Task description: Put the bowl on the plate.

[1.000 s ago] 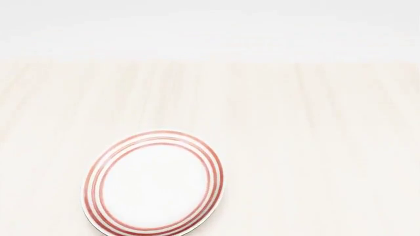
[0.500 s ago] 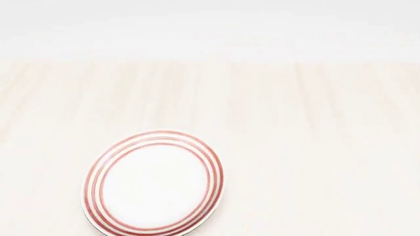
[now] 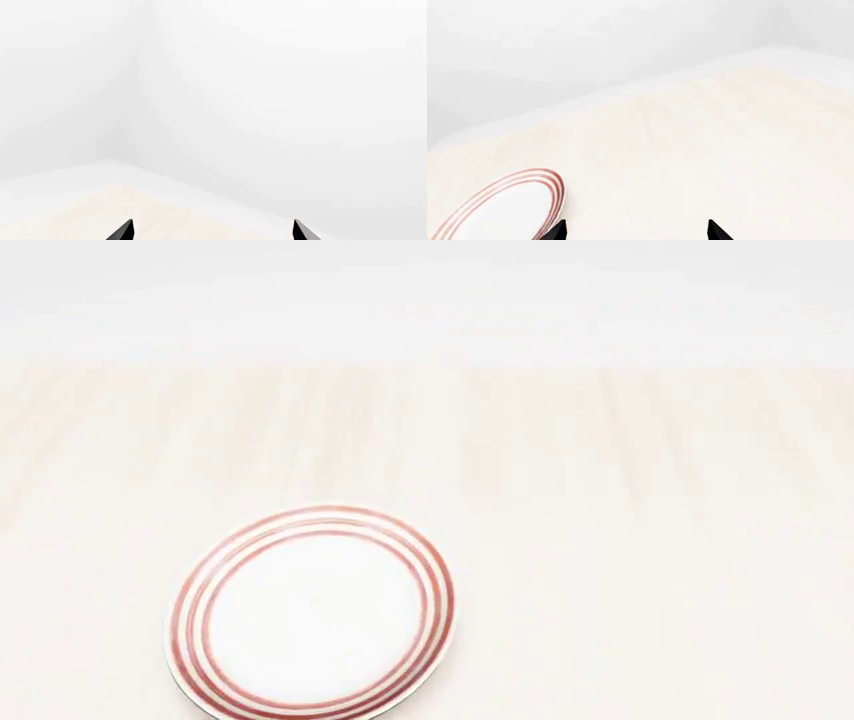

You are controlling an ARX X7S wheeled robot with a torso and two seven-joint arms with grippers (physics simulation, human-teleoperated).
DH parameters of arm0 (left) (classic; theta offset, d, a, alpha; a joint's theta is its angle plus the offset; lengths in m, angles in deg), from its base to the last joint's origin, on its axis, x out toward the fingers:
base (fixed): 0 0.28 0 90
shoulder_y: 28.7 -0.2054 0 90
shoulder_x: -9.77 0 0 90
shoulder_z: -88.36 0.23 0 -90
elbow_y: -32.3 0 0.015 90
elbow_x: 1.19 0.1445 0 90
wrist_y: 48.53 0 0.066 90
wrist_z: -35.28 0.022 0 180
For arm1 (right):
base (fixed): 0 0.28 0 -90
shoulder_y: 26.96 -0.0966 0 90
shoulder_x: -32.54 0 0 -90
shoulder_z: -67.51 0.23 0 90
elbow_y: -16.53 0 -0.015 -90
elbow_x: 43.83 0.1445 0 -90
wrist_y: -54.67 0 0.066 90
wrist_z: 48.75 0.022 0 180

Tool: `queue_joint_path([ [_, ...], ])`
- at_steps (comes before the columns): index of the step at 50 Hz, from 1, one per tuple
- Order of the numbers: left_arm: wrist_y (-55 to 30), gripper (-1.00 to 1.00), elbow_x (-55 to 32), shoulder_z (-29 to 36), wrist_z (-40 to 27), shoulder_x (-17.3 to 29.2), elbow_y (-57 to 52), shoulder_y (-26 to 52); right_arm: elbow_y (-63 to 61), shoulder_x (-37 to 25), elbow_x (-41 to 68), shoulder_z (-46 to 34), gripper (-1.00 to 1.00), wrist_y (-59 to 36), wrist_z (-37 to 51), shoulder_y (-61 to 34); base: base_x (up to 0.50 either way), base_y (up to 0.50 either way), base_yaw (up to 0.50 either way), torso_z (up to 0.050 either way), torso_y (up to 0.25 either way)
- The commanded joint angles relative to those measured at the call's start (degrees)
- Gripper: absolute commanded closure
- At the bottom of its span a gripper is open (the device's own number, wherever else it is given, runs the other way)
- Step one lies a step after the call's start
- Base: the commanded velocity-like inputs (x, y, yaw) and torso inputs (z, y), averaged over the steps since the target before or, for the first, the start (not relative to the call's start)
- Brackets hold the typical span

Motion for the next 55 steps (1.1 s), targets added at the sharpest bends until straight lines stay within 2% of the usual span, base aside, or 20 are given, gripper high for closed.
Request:
queue_joint_path([
  [1, -0.19, -1.00, -0.77, -0.11, -0.51, 0.33, 0.06, 0.29, 6.93, 21.54, 35.52, 53.67, -1.00, -52.44, -25.13, 8.23, 0.00, 0.00, 0.00, 0.000, 0.000],
  [3, -0.34, -1.00, -1.12, -0.35, -0.66, 0.36, -0.10, 0.26, 10.13, 17.43, 33.96, 68.04, -1.00, -53.47, -27.53, 8.39, 0.00, 0.00, 0.00, 0.000, 0.000],
  [10, -0.28, -1.00, -1.58, -0.29, -0.88, 0.36, -0.36, -0.03, 18.26, 10.01, 35.51, 55.92, -1.00, -51.67, -34.22, 6.10, 0.00, 0.00, 0.00, 0.000, 0.000],
  [12, -0.18, -1.00, -1.67, -0.32, -0.90, 0.39, -0.32, -0.14, 19.39, 9.72, 35.84, 54.07, -1.00, -50.74, -35.34, 5.43, 0.00, 0.00, 0.00, 0.000, 0.000],
  [19, 0.09, -1.00, -1.85, -0.36, -1.22, 0.37, -0.30, -0.45, 20.64, 9.97, 37.62, 54.32, -1.00, -53.20, -38.31, 5.44, 0.00, 0.00, 0.00, 0.000, 0.000],
  [29, 0.55, -1.00, -1.93, -0.01, -1.38, 0.54, -0.39, -0.87, 18.13, 5.47, 37.90, 50.29, -1.00, -54.63, -41.26, 4.00, 0.00, 0.00, 0.00, 0.000, 0.000],
  [39, 0.80, -1.00, -2.71, -0.56, -1.49, 0.90, 0.04, -0.83, 18.91, -2.67, 36.96, 37.27, -1.00, -44.53, -43.69, 1.59, 0.00, 0.00, 0.00, 0.000, 0.000],
  [47, 0.56, -1.00, -3.26, -0.82, -2.00, 1.16, -0.40, -0.91, 19.35, -1.47, 36.10, 35.98, -1.00, -46.52, -43.66, 2.23, 0.00, 0.00, 0.00, 0.000, 0.000],
  [48, 0.29, -1.00, -3.66, -1.21, -2.13, 1.41, -0.77, -0.77, 24.49, 7.13, 27.74, 27.39, -1.00, -55.11, -43.57, -6.36, 0.00, 0.00, 0.00, 0.000, 0.000],
  [49, 0.26, -1.00, -3.72, -1.20, -2.15, 1.45, -0.79, -0.76, 25.53, 9.83, 27.41, 18.80, -1.00, -62.35, -42.92, -14.96, 0.00, 0.00, 0.00, 0.000, 0.000],
  [50, 0.31, -1.00, -3.68, -1.15, -2.16, 1.47, -0.58, -0.67, 25.78, 10.24, 27.32, 10.20, -1.00, -62.98, -42.77, -23.55, 0.00, 0.00, 0.00, 0.000, 0.000],
  [51, 0.34, -1.00, -3.69, -1.15, -2.20, 1.50, -0.50, -0.64, 25.87, 10.32, 27.33, 6.70, -1.00, -63.23, -42.69, -26.73, 0.00, 0.00, 0.00, 0.000, 0.000],
  [55, 0.38, -1.00, -3.87, -1.24, -2.34, 1.60, -0.52, -0.68, 25.79, 10.40, 27.44, 6.20, -1.00, -63.89, -42.70, -27.74, 0.00, 0.00, 0.00, 0.000, 0.000],
])
